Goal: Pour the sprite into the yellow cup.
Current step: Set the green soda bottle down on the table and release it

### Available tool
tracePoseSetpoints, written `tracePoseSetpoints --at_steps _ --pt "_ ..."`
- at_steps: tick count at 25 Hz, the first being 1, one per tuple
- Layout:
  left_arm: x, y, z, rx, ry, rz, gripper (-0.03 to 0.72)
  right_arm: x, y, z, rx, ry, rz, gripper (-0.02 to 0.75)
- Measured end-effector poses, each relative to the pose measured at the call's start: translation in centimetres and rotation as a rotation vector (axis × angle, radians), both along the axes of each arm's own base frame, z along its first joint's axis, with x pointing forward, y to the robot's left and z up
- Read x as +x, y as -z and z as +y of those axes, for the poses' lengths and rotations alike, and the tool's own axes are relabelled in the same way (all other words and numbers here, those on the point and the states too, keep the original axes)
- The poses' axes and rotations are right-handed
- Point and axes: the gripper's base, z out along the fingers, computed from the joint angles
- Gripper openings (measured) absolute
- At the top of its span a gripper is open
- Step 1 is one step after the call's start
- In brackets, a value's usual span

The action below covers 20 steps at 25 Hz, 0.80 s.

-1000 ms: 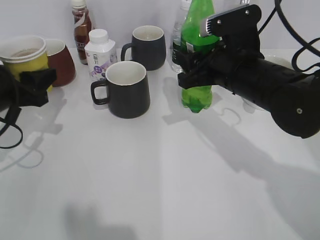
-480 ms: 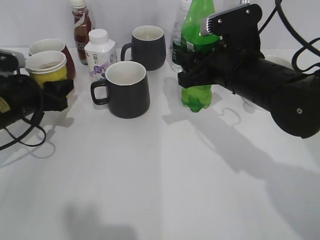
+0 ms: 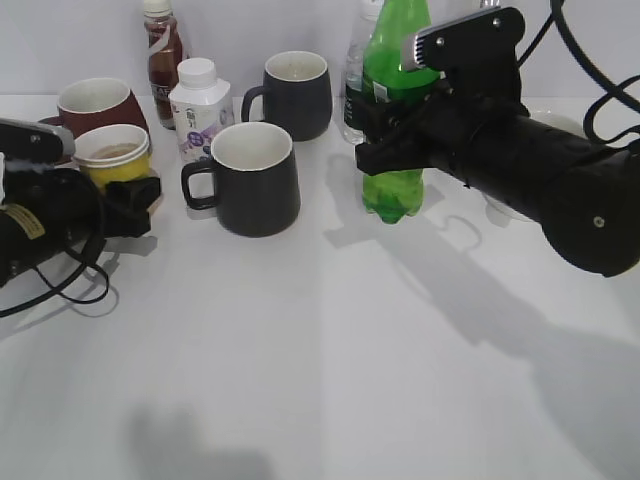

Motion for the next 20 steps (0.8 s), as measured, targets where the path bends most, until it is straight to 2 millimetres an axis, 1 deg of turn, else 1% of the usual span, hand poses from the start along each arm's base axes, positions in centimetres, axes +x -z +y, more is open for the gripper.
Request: tracePoseSetpoints --at_steps 2,4,6,8,10,12,15,17,20 --pt "0.0 0.1 0.0 -0.007 0.003 -0.008 0.408 0.0 0.0 0.0 0.000 0.000 0.000 0.418" --pt "0.1 0.2 -0.1 -0.011 0.005 -0.014 0.428 0.0 0.0 0.0 0.000 0.001 0.000 0.418" --pt "0.1 0.2 -0.1 -0.012 0.007 -0.019 0.482 0.0 0.0 0.0 0.000 0.001 0.000 0.418" --pt "0.1 0.2 -0.1 -0.013 0.009 -0.022 0.559 0.0 0.0 0.0 0.001 0.000 0.000 0.418" --pt "0.1 0.2 -0.1 -0.013 0.009 -0.022 0.603 0.0 0.0 0.0 0.003 0.000 -0.003 0.418" --pt "0.1 0.2 -0.1 -0.012 0.010 -0.022 0.620 0.1 -0.1 0.1 0.008 0.000 -0.014 0.418" --pt "-0.3 0.4 -0.1 -0.011 0.010 -0.012 0.625 0.6 0.2 0.4 0.025 0.001 -0.046 0.418" --pt "-0.8 0.5 0.0 -0.010 0.010 0.000 0.627 1.0 0.8 0.6 0.027 0.002 -0.046 0.418" --pt "-1.6 0.0 0.1 -0.009 0.011 -0.001 0.628 1.5 2.1 1.0 0.026 0.004 -0.012 0.418"
